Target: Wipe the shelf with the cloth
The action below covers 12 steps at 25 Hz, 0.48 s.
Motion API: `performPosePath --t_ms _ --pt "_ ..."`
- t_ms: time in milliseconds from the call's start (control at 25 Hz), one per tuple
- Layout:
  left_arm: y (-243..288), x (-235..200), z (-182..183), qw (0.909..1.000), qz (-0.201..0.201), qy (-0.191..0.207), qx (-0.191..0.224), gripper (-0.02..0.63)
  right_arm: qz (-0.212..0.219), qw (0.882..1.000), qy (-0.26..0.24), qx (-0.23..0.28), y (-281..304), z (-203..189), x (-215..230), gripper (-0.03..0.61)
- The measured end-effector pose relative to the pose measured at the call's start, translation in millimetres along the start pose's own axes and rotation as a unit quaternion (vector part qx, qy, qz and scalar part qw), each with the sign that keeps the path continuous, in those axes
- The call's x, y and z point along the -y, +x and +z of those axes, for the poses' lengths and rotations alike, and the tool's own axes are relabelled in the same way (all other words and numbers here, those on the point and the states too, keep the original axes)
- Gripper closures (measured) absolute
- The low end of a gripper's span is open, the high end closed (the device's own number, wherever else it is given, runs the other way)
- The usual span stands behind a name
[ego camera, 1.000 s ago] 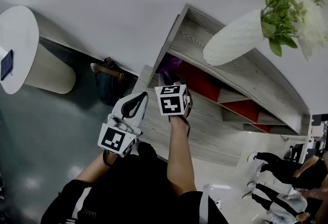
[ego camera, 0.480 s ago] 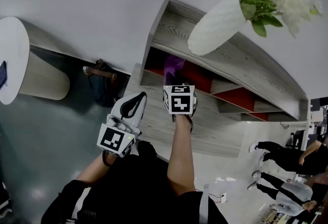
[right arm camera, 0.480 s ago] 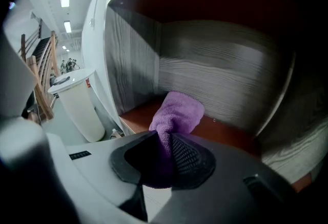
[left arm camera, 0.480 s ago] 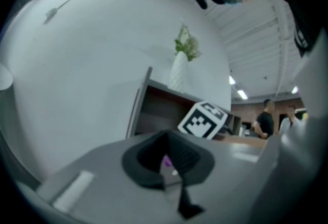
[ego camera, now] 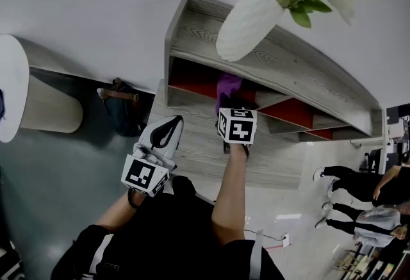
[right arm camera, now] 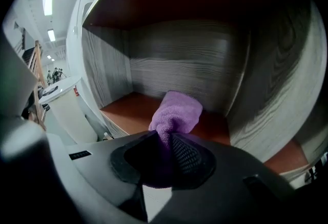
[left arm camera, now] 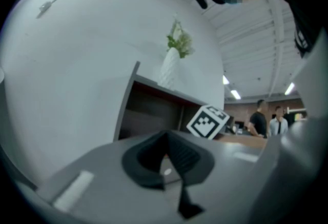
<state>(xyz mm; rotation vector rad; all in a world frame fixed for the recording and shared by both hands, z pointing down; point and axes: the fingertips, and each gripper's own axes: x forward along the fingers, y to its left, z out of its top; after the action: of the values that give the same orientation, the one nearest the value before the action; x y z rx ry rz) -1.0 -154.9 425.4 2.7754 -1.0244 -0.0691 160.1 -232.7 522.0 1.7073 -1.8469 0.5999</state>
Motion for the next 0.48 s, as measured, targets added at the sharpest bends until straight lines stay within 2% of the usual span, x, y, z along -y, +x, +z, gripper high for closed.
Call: performPosePath --t_ms 480 --pt "13.7 12.3 2.1 0.9996 -0.028 0.002 -0.001 0.611 -0.045 0.998 0.044 -0.003 -20.0 -20.2 47.8 0.508"
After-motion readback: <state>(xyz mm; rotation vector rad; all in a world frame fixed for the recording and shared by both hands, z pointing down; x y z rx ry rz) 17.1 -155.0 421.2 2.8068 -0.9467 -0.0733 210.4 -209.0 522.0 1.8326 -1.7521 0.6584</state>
